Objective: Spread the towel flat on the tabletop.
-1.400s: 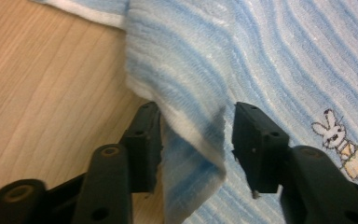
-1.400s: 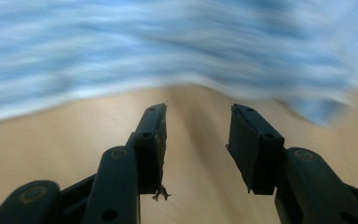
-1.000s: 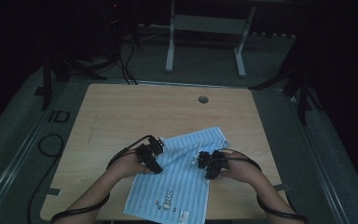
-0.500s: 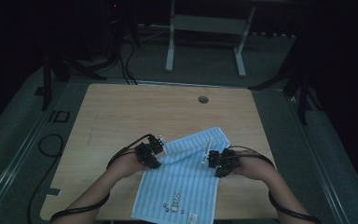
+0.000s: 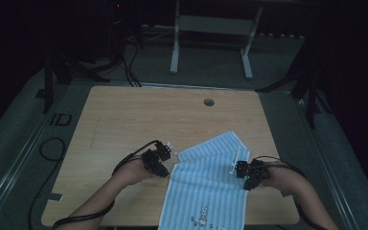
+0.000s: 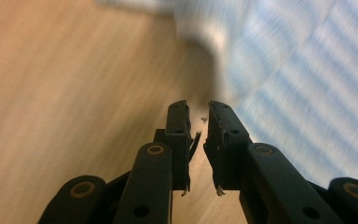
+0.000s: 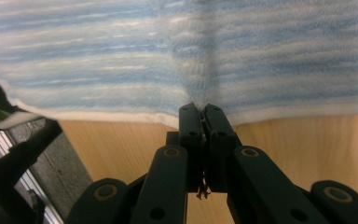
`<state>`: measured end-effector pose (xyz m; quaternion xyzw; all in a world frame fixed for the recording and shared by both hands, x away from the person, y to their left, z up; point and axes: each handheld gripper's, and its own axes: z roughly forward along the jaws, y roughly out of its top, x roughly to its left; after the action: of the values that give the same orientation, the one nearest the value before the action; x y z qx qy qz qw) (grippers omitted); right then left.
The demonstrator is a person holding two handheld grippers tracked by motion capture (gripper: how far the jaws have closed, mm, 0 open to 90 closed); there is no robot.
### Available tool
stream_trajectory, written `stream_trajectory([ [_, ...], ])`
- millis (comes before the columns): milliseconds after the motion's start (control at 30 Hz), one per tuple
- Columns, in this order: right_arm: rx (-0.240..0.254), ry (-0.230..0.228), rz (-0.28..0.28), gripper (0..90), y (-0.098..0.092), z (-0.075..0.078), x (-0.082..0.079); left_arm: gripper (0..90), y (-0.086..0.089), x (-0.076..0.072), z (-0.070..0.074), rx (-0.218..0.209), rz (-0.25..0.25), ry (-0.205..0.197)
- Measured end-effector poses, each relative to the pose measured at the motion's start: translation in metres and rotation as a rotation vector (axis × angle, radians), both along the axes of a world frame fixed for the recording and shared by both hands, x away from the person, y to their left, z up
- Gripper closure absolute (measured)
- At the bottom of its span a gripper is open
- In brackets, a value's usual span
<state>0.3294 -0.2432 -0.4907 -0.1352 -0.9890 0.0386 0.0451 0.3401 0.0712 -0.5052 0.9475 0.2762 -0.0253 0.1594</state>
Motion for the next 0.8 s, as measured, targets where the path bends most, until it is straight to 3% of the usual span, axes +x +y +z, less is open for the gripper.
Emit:
stream_trajectory([
  [133, -0.019, 0.019, -0.022, 87.7, -0.011, -0.011, -0.004, 78.6, -0.002, 0.002, -0.001, 0.011, -0.007, -0.035],
  [167, -0.013, 0.017, -0.026, 87.7, -0.012, -0.012, -0.005, 82.5, -0.006, 0.008, 0.003, 0.026, -0.001, -0.096],
  [233, -0.007, 0.017, -0.039, 87.7, -0.013, -0.011, -0.005, 82.9, -0.011, 0.02, 0.008, -0.002, 0.0, -0.131],
  [267, -0.002, 0.016, -0.039, 87.7, -0.013, -0.011, -0.005, 82.9, -0.015, 0.027, 0.011, -0.029, -0.003, -0.134],
  [333, 0.001, 0.014, -0.043, 87.7, -0.012, -0.011, -0.005, 82.9, -0.02, 0.034, 0.012, -0.037, -0.002, -0.135],
  [367, 0.001, 0.015, -0.043, 87.7, -0.012, -0.011, -0.005, 82.9, -0.033, 0.045, 0.013, -0.044, -0.009, -0.163],
  [467, -0.002, 0.019, -0.044, 87.7, -0.012, -0.013, -0.005, 83.0, -0.047, 0.055, 0.012, -0.06, -0.022, -0.137],
  [500, -0.003, 0.017, -0.048, 87.7, -0.012, -0.014, -0.004, 83.0, -0.063, 0.062, 0.006, -0.031, -0.039, -0.116],
  [567, -0.008, 0.025, -0.044, 87.7, -0.012, -0.016, -0.004, 83.0, -0.078, 0.066, -0.003, 0.023, -0.058, -0.1],
  [600, -0.009, 0.025, -0.046, 87.7, -0.012, -0.016, -0.003, 83.1, -0.078, 0.066, -0.003, 0.023, -0.058, -0.1],
  [633, -0.009, 0.025, -0.046, 87.7, -0.012, -0.017, -0.003, 83.0, -0.088, 0.069, -0.013, 0.078, -0.073, -0.075],
  [733, -0.011, 0.019, -0.043, 87.7, -0.011, -0.017, -0.004, 83.1, -0.091, 0.074, -0.013, 0.093, -0.064, -0.088],
  [800, -0.007, 0.022, -0.04, 87.7, -0.012, -0.017, -0.004, 83.0, -0.091, 0.078, -0.012, 0.132, -0.069, -0.106],
])
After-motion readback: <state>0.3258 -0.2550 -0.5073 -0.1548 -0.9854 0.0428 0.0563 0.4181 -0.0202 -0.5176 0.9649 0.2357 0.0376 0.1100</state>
